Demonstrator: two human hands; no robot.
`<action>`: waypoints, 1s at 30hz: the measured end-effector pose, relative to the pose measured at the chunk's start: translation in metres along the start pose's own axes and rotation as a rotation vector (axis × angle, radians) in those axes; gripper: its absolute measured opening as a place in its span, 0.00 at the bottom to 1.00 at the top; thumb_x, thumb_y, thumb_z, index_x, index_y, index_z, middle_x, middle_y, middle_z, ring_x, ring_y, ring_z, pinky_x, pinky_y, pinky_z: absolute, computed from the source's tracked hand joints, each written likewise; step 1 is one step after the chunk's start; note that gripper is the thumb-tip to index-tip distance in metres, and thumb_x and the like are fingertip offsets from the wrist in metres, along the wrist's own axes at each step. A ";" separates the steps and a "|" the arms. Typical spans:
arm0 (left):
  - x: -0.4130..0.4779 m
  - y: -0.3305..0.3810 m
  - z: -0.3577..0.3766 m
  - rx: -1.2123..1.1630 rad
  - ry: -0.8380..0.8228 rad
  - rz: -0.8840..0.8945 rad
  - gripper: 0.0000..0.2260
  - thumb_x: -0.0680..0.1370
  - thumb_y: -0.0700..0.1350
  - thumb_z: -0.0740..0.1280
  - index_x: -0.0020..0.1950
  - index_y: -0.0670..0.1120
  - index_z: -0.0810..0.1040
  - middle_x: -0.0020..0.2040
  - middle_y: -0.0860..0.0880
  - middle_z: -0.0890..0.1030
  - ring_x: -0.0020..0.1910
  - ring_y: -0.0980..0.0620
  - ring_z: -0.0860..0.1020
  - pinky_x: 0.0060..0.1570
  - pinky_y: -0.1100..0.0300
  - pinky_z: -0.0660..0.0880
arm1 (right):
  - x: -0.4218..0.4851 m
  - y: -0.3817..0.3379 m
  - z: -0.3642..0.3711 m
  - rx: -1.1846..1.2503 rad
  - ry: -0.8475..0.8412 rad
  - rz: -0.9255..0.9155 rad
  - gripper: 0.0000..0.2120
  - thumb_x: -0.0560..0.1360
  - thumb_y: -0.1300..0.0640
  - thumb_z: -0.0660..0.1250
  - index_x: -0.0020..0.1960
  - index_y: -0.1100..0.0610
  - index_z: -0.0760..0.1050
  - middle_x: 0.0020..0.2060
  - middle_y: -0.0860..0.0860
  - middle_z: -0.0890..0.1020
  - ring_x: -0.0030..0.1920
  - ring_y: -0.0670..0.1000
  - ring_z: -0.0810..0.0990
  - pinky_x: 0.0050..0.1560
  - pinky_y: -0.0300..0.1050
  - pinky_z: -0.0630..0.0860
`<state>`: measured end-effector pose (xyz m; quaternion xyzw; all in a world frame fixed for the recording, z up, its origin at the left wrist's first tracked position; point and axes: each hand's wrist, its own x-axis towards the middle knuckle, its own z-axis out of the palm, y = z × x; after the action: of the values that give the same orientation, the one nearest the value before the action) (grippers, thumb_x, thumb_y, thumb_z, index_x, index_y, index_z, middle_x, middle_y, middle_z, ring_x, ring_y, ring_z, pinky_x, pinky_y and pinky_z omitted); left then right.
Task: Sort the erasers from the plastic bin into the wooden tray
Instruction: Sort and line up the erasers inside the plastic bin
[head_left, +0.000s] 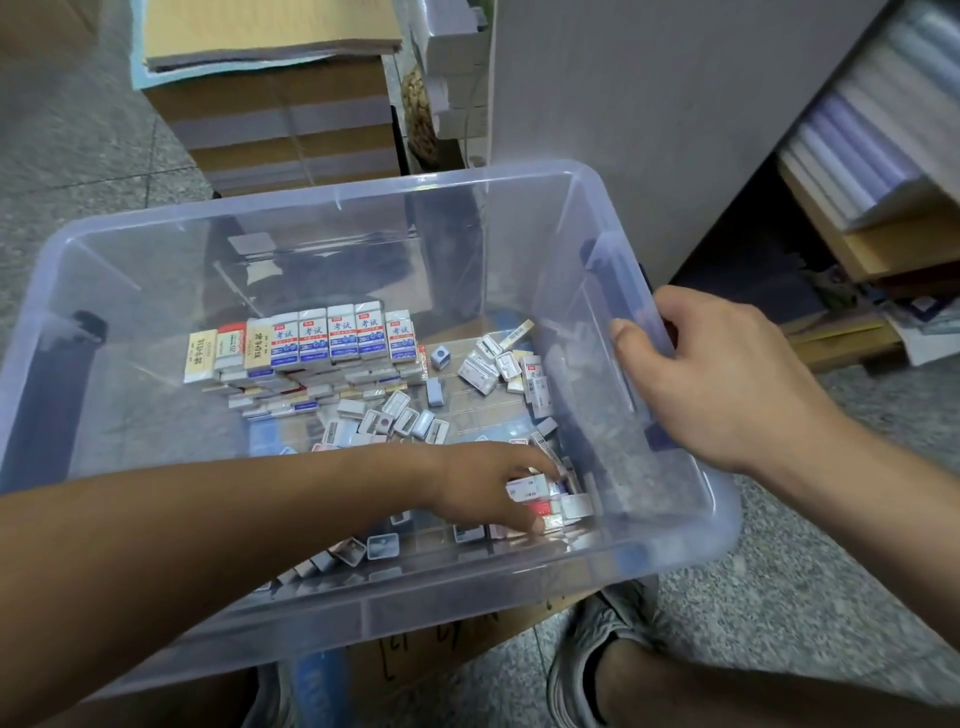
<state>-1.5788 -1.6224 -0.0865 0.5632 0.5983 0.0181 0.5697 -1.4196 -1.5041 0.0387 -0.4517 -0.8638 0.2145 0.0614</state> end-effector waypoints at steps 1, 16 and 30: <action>0.002 -0.001 0.001 0.005 0.013 0.001 0.27 0.78 0.54 0.73 0.75 0.54 0.69 0.75 0.54 0.69 0.73 0.53 0.68 0.74 0.53 0.65 | 0.000 0.000 0.000 0.005 -0.004 0.003 0.21 0.78 0.39 0.57 0.38 0.55 0.70 0.32 0.51 0.78 0.36 0.57 0.80 0.40 0.54 0.76; -0.001 0.002 -0.010 0.084 0.021 0.001 0.24 0.73 0.43 0.75 0.67 0.54 0.74 0.50 0.60 0.72 0.41 0.62 0.73 0.38 0.68 0.69 | -0.001 0.000 0.001 -0.014 0.000 0.003 0.20 0.78 0.40 0.57 0.39 0.55 0.71 0.32 0.50 0.78 0.36 0.55 0.78 0.41 0.53 0.76; -0.023 -0.016 -0.024 -0.317 0.207 -0.038 0.14 0.75 0.35 0.73 0.57 0.49 0.83 0.40 0.46 0.75 0.53 0.65 0.65 0.35 0.68 0.76 | -0.001 -0.001 0.000 -0.011 -0.005 0.015 0.20 0.78 0.41 0.58 0.39 0.57 0.71 0.33 0.50 0.78 0.37 0.53 0.76 0.40 0.51 0.75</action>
<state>-1.6131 -1.6294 -0.0732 0.4501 0.6540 0.1590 0.5869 -1.4202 -1.5055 0.0389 -0.4581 -0.8616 0.2115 0.0552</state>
